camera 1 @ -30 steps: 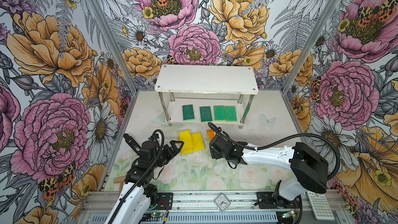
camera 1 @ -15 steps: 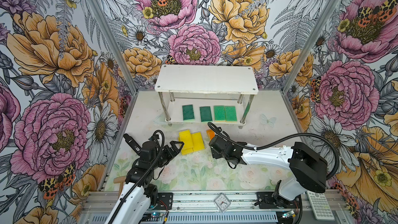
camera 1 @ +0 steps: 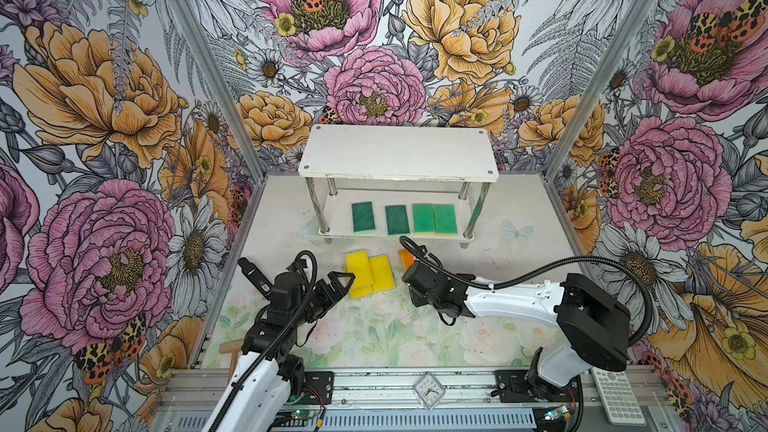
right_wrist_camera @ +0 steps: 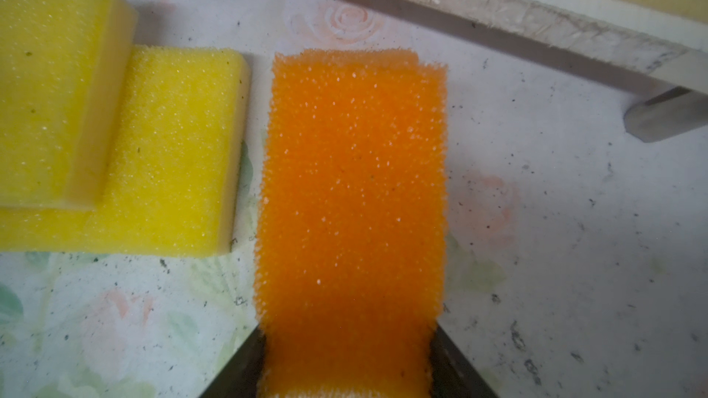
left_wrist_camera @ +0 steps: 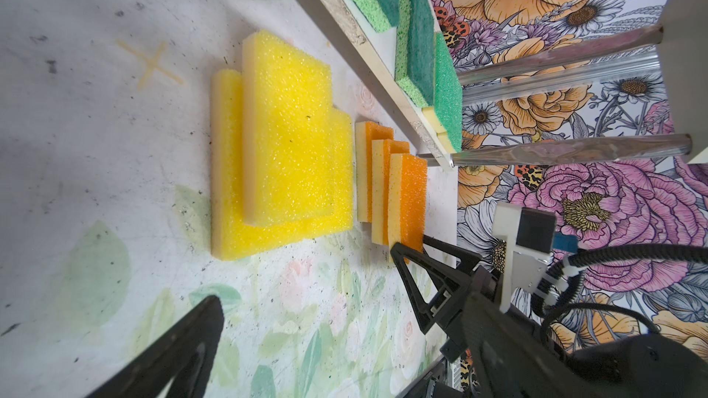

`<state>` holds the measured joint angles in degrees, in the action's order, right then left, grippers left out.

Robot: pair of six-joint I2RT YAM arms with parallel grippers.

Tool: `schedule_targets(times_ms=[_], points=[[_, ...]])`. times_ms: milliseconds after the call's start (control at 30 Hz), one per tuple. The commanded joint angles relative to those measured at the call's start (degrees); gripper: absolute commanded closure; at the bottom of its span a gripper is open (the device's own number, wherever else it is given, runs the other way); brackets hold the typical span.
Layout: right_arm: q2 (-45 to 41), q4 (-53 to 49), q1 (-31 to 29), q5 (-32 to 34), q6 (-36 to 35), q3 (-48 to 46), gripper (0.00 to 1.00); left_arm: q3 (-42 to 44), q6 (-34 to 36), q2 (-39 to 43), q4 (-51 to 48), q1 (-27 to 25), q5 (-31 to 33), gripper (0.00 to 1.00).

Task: Place and organize the cleaning sponges onto the shelf
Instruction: 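Lower the right gripper onto the top orange sponge and close it, then lift the orange sponge with the right gripper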

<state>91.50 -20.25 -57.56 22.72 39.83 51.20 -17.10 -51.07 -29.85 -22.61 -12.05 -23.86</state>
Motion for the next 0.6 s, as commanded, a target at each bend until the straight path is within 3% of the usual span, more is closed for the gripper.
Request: schedule_targets(times_ms=[0,567], points=[[-0.5,1.5,0.2,0.4,-0.1,1.6,0.42,0.9,-0.3,0.2,2.0,-0.4,0.3,0.01],[-5.8,1.0,1.7,-4.2,-2.9,1.0,0.46,0.9,-0.3,0.3,2.1,-0.4,0.0,0.01]])
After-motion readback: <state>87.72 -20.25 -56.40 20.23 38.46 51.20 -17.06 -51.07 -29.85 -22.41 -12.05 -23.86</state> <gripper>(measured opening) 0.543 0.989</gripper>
